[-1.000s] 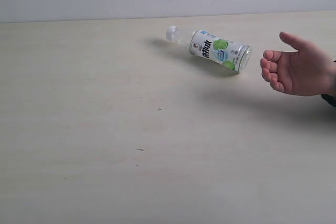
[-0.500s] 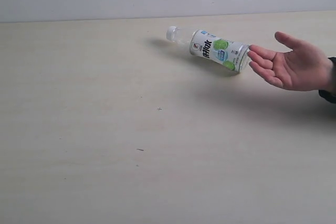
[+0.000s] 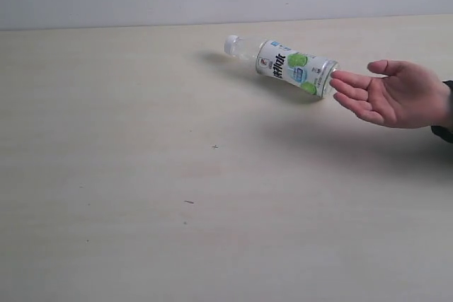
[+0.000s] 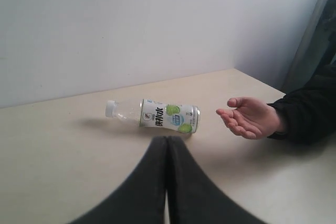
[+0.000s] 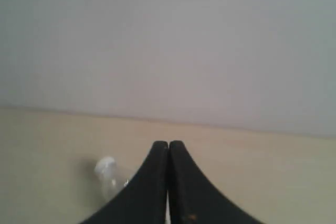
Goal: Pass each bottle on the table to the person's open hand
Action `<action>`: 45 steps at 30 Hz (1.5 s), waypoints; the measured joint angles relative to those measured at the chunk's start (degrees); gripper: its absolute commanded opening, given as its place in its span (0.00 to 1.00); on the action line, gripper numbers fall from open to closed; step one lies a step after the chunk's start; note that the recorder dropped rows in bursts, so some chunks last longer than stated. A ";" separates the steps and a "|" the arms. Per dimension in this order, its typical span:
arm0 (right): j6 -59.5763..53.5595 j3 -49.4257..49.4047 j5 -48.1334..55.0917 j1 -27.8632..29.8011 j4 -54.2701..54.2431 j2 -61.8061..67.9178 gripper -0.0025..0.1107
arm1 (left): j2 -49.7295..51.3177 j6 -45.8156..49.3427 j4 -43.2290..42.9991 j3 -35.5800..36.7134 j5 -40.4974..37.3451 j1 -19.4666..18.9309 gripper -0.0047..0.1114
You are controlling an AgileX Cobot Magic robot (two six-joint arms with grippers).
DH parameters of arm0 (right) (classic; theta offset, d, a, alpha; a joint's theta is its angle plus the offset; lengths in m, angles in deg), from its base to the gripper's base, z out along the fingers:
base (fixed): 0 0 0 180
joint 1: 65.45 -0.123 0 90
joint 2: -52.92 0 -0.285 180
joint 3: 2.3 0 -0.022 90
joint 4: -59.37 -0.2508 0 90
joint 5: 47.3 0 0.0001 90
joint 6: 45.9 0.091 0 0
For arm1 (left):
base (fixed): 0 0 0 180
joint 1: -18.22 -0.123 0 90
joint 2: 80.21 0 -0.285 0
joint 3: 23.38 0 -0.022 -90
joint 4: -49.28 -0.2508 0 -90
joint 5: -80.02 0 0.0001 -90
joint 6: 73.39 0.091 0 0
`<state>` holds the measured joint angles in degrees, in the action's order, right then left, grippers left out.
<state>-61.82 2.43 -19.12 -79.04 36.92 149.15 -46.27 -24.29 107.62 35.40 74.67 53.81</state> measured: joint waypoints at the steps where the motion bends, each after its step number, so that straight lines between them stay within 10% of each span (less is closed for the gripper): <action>1: -0.23 5.59 5.49 -0.04 1.32 7.48 0.02 | 0.00 0.00 0.00 0.00 0.00 0.00 0.04; 13: -20.52 27.21 31.81 -2.20 7.82 34.78 0.05 | 0.00 0.00 0.00 0.00 0.00 0.00 0.04; 24: -24.43 32.21 29.89 -11.11 14.41 41.94 0.86 | 0.00 0.00 0.00 0.00 0.00 0.00 0.04; 45: -17.13 32.21 21.75 -12.90 25.60 49.83 0.81 | 0.00 0.00 0.00 0.00 0.00 0.00 0.04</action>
<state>-78.96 34.63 2.63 -91.94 62.52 198.97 -46.27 -24.29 107.62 35.40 74.67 53.81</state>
